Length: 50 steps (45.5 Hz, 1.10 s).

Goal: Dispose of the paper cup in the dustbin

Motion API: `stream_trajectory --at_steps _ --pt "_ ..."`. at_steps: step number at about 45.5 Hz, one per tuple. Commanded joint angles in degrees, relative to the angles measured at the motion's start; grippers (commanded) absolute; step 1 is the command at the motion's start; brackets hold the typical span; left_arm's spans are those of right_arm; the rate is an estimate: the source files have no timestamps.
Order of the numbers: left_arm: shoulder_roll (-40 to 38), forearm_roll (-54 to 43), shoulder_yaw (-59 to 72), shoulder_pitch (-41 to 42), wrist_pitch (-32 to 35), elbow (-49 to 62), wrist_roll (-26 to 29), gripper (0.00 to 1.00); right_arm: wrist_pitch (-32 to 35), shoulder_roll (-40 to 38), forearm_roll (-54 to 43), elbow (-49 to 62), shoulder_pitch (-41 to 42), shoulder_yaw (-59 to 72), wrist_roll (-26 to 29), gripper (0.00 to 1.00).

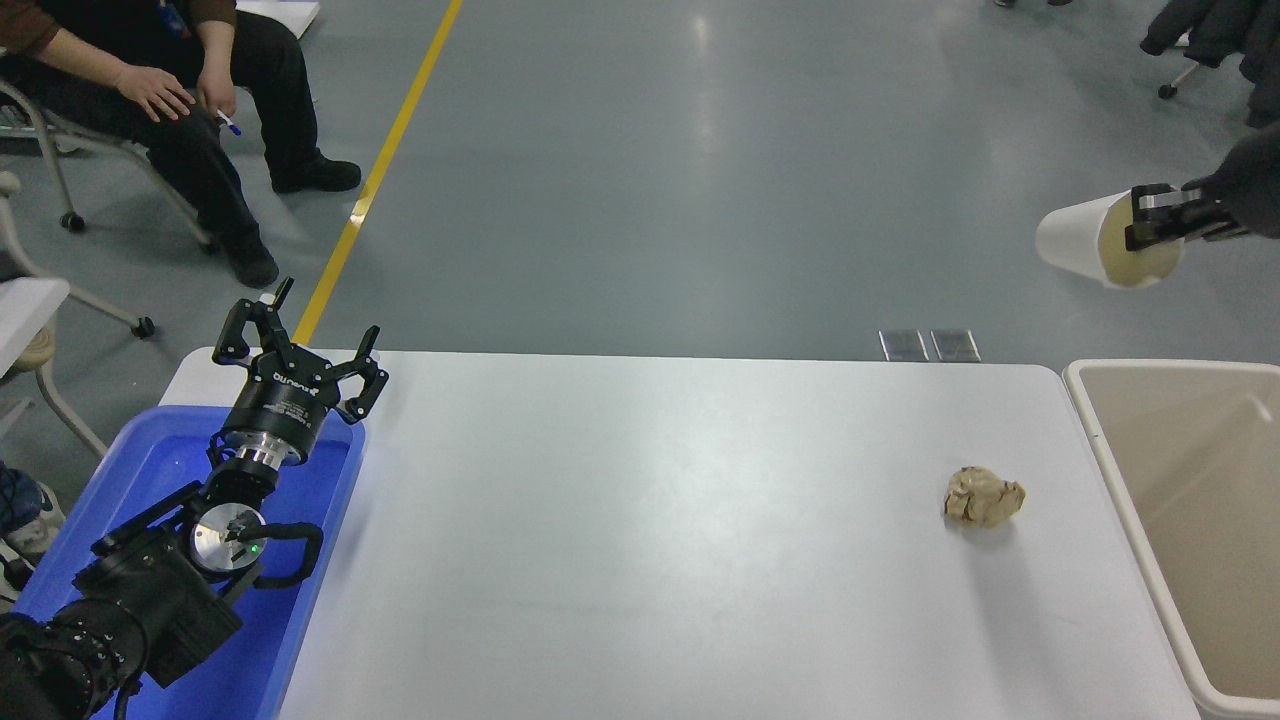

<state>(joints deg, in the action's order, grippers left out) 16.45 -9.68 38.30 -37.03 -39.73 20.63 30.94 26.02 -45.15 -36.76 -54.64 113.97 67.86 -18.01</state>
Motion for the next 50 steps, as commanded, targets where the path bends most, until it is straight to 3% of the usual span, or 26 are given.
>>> stream_trajectory --at_steps 1,8,19,34,50 --pt "-0.01 0.01 0.02 0.03 0.0 0.02 -0.01 1.0 -2.12 -13.03 -4.02 3.84 -9.72 -7.64 -0.62 0.0" --pt "-0.01 0.01 0.02 0.03 0.09 0.02 -0.01 1.0 -3.08 -17.6 -3.76 9.99 -18.86 -15.46 -1.06 0.0" --pt "-0.01 0.01 0.02 0.03 0.09 0.02 -0.01 1.0 -4.58 -16.21 0.01 20.53 -36.17 -27.42 -1.76 0.0" --pt "-0.01 0.01 0.02 0.03 0.09 0.02 -0.01 1.0 -4.93 -3.03 15.74 43.47 -60.26 -44.03 -1.41 0.0" --pt "-0.01 0.01 -0.07 -0.06 0.09 0.02 -0.01 1.0 -6.95 6.03 28.84 54.46 -72.83 -61.87 2.89 0.0"
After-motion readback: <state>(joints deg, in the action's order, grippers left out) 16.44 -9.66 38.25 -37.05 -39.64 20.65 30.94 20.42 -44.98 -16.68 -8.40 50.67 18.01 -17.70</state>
